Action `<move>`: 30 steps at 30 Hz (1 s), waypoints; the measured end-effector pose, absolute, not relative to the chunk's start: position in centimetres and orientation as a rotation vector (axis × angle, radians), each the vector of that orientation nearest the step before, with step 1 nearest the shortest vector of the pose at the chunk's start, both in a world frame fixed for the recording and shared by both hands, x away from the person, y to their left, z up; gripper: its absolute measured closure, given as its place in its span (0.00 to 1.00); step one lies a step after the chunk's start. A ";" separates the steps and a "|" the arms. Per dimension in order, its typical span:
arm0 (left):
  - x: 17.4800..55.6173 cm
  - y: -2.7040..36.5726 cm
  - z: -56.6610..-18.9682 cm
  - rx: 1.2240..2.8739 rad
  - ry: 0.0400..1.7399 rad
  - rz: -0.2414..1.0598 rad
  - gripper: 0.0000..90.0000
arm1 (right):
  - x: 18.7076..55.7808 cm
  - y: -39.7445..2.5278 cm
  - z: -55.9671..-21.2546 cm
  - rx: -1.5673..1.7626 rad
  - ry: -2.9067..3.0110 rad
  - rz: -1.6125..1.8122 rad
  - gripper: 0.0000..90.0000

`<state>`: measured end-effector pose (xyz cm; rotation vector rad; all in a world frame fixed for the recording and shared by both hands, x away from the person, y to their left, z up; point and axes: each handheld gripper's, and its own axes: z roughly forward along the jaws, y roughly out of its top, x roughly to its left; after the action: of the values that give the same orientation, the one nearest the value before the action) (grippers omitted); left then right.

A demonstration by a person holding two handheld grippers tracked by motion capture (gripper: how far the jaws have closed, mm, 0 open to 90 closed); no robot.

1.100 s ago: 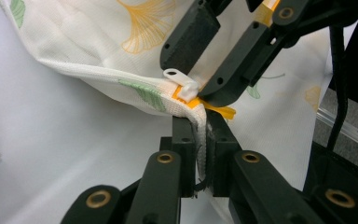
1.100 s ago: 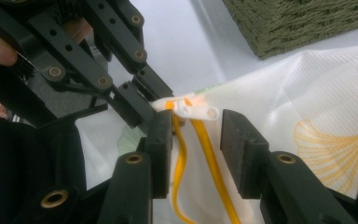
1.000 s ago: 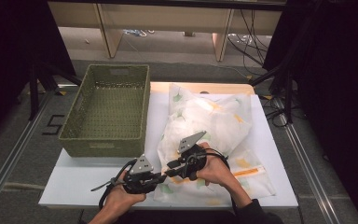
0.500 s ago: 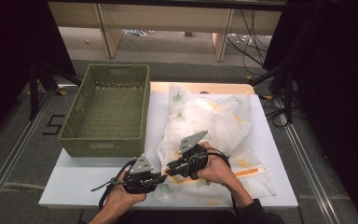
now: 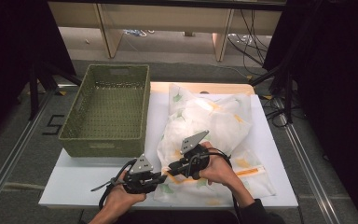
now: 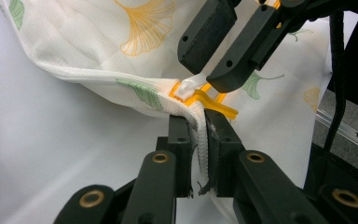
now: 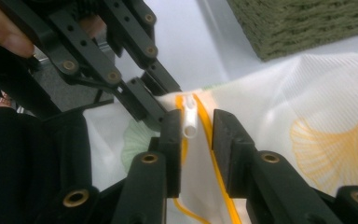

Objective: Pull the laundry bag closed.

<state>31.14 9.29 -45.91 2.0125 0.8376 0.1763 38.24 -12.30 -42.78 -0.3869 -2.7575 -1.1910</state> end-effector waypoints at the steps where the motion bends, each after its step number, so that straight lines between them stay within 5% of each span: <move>1: 31.2 9.4 -45.9 2.026 0.825 0.166 0.90 | 38.5 -12.3 -42.9 -0.352 -2.764 -1.213 0.82; 12: 31.2 9.3 -45.8 2.039 0.785 0.195 0.90 | 38.5 -12.2 -43.5 -0.358 -2.753 -1.175 0.80; 30: 31.2 9.3 -45.8 2.040 0.784 0.194 0.88 | 38.5 -12.2 -43.3 -0.313 -2.744 -1.197 0.92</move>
<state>31.18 9.30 -45.80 2.0398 0.7843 0.1945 38.54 -12.21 -43.31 -0.3132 -2.7437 -1.1969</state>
